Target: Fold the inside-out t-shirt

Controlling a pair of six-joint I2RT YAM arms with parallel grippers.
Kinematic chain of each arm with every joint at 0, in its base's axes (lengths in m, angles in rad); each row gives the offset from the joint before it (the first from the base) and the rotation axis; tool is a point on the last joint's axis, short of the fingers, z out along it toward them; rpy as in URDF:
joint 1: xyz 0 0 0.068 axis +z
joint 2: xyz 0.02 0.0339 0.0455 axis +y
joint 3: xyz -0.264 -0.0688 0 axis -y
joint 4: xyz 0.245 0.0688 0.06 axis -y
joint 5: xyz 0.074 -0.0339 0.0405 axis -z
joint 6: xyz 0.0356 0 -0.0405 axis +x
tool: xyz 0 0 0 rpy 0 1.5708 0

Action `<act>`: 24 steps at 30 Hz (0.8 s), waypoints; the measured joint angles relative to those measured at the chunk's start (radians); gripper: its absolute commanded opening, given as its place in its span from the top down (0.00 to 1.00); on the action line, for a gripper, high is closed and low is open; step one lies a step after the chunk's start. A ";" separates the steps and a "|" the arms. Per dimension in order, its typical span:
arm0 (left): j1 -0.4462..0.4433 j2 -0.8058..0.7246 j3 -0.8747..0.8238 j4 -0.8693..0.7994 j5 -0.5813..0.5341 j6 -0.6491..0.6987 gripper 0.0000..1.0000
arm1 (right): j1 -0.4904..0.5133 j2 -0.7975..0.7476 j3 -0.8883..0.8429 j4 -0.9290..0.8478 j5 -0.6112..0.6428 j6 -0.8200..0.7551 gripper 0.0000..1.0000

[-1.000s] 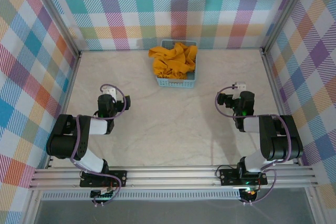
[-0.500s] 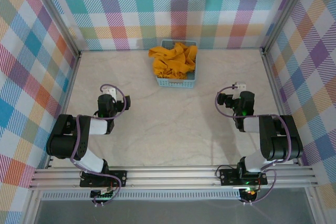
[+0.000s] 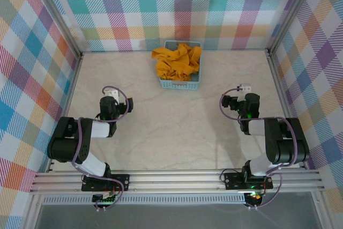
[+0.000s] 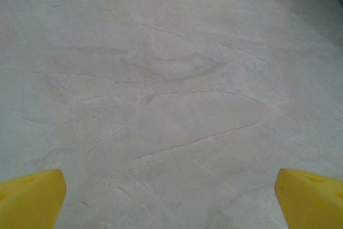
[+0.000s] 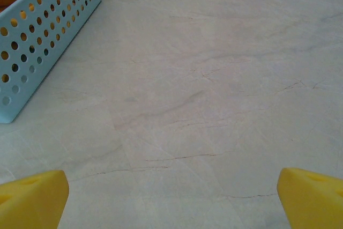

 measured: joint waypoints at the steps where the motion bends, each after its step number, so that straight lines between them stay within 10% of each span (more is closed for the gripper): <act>1: 0.000 0.000 0.000 0.000 0.000 0.000 0.00 | 0.000 0.000 0.000 0.000 0.000 0.000 0.00; 17: -0.013 -0.017 0.000 -0.018 0.003 0.017 0.00 | 0.000 -0.004 -0.021 0.030 -0.013 -0.001 0.00; 24: -0.132 -0.336 0.000 -0.180 -0.116 0.025 0.00 | 0.027 -0.214 -0.085 -0.077 -0.003 -0.001 0.00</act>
